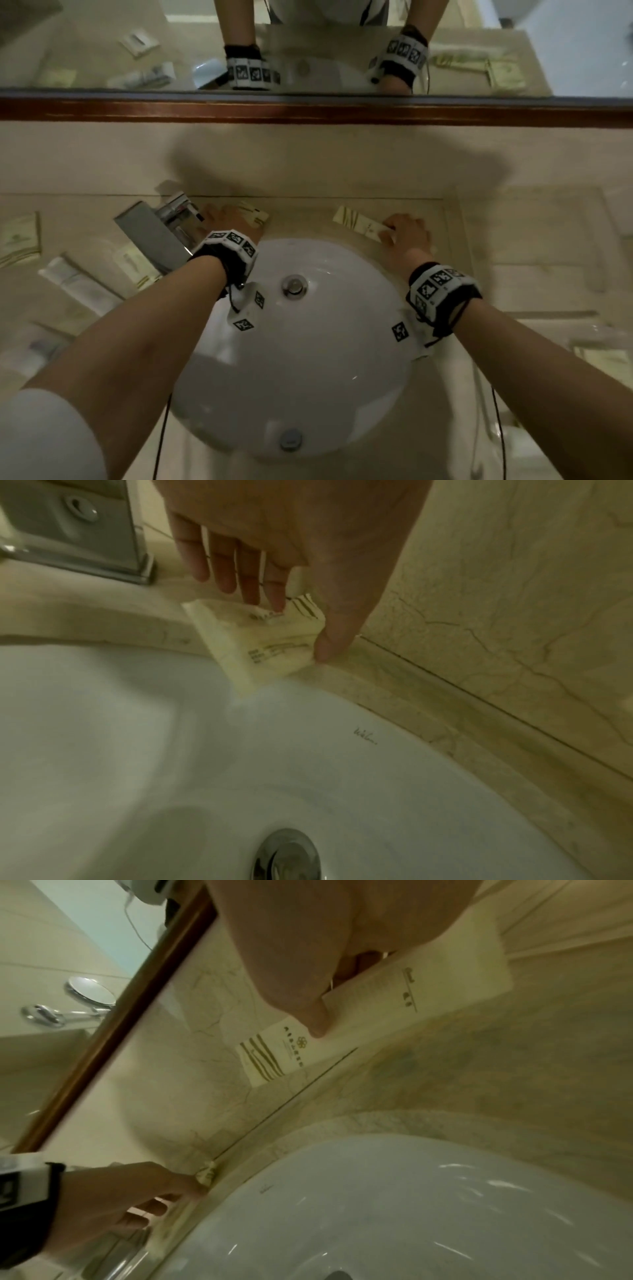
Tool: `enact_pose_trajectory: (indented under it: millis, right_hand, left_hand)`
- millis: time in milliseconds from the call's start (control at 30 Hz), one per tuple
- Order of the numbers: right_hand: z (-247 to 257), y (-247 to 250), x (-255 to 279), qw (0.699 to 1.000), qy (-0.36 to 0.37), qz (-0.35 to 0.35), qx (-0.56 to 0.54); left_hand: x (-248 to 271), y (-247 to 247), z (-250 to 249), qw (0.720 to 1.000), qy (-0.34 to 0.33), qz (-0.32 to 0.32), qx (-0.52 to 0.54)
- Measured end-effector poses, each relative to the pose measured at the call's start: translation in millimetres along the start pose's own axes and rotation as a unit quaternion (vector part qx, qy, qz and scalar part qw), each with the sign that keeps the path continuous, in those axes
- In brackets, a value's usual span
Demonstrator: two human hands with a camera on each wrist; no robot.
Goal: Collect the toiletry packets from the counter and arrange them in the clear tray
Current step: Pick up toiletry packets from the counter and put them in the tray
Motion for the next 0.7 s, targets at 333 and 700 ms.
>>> enact_pose_trajectory:
  millis: [333, 700]
  right_hand:
    - [-48, 37, 62, 0.992, 0.007, -0.056, -0.114]
    - [-235, 125, 143, 0.971, -0.132, -0.134, -0.15]
  left_hand:
    - [38, -2, -12, 0.978, 0.071, -0.053, 0.186]
    - [198, -64, -267, 0.907, -0.155, 0.206, 0.333]
Point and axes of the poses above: each hand's wrist, its own x-axis away from the middle knuckle, its own y-axis out of the back of the hand, z = x × y, the point moved 7 cm from there along -x, towards the middle knuckle, and after that the axes turned 4 degrees about -z, right-handed, at the moved point
